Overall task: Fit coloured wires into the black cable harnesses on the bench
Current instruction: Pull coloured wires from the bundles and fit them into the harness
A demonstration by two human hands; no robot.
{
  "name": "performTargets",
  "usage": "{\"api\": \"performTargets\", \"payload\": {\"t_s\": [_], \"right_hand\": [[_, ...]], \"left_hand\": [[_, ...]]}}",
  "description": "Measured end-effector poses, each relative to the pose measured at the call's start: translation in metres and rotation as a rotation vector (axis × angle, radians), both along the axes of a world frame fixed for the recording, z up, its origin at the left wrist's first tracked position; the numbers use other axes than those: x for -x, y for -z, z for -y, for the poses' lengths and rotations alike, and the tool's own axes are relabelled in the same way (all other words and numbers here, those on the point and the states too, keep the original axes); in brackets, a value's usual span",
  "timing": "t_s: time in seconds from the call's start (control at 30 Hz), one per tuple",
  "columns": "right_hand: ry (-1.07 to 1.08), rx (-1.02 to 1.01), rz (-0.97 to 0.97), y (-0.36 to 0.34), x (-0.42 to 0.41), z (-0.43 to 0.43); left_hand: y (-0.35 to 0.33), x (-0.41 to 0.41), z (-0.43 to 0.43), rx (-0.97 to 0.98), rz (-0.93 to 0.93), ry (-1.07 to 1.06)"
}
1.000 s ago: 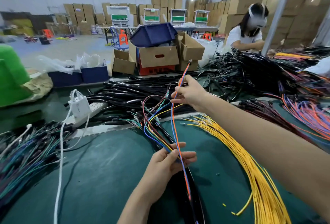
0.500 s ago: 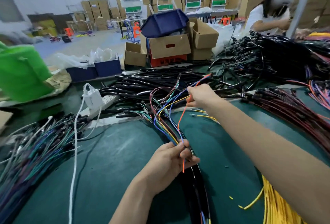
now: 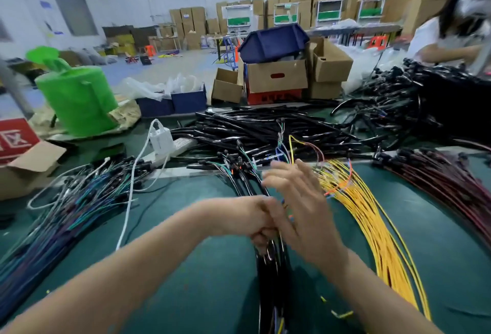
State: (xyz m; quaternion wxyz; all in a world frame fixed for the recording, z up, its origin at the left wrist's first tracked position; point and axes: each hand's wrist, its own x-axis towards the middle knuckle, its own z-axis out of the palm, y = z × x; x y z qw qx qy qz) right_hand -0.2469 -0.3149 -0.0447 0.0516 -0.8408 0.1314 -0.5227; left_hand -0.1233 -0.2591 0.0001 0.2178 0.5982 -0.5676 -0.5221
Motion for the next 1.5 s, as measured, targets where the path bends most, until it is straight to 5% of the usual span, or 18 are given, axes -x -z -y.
{"api": "performTargets", "payload": {"t_s": [0.13,0.27,0.57,0.8,1.03,1.27,1.5], "right_hand": [[-0.046,-0.079,-0.154,0.001,0.002,0.0],[-0.067,-0.138,-0.064,0.007,0.0,0.0],[-0.063,-0.504,0.196,0.014,0.0,0.002],[-0.087,-0.626,0.305,0.012,0.001,0.004],[-0.187,-0.761,0.332,0.015,-0.001,0.003],[-0.215,-0.787,0.271,0.019,0.0,0.006],[-0.191,-0.773,0.173,0.021,0.003,0.007]], "left_hand": [[-0.028,-0.024,0.003,-0.055,0.174,0.133],[-0.03,-0.042,0.004,0.0,0.192,0.048],[0.011,-0.023,0.004,0.563,-0.267,-0.63],[0.007,-0.022,0.01,0.318,-0.783,-0.633],[0.005,-0.027,0.01,0.064,-1.056,-0.633],[0.014,-0.024,0.014,0.027,-1.105,-0.599],[0.014,-0.026,0.014,0.093,-0.959,-0.573]]}}
